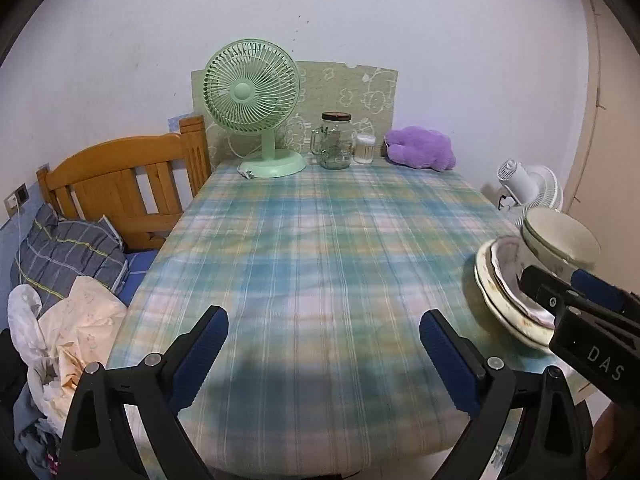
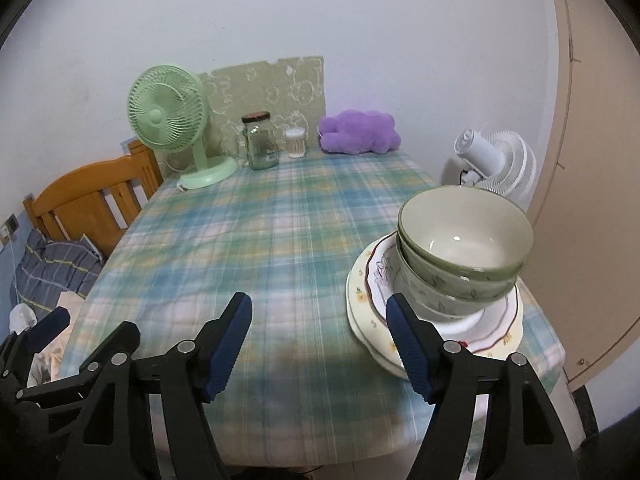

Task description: Organize plates and bowls

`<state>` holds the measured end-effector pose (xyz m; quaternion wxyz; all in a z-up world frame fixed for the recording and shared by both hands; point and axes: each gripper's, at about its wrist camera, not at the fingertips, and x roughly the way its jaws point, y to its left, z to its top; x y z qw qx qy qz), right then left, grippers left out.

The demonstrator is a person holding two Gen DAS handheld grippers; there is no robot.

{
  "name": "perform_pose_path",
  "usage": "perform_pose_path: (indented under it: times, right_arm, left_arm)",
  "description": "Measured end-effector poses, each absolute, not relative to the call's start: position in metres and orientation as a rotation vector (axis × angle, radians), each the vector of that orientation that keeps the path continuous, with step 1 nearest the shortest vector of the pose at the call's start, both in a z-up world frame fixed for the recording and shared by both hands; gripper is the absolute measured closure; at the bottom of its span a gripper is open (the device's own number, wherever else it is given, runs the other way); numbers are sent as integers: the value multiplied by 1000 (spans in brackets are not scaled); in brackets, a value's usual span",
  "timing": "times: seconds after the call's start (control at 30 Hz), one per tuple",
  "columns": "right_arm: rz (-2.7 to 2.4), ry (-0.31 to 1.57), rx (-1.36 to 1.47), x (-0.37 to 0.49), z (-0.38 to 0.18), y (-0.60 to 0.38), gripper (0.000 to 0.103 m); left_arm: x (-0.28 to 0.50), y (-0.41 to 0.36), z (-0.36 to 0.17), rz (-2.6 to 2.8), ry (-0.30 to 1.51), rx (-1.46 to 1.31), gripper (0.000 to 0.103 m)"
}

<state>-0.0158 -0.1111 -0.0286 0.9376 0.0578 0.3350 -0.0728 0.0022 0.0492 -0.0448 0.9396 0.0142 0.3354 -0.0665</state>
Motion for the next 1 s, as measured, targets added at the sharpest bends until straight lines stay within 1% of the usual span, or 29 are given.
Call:
perform_pose_path:
  times: [0.23,0.4,1.0]
  right_arm:
    - [-150,659,100,-37,-31,-107,27]
    - [-156,634,78,-47,-30,-106,24]
    - [-155,618,80,-59,-27,-114,24]
  left_arm:
    - [-18,53,-41,-131,645,10,5]
    - [-25,50,-41,-144,633,7,3]
    - [-31,46,-39,-144,612,-2,0]
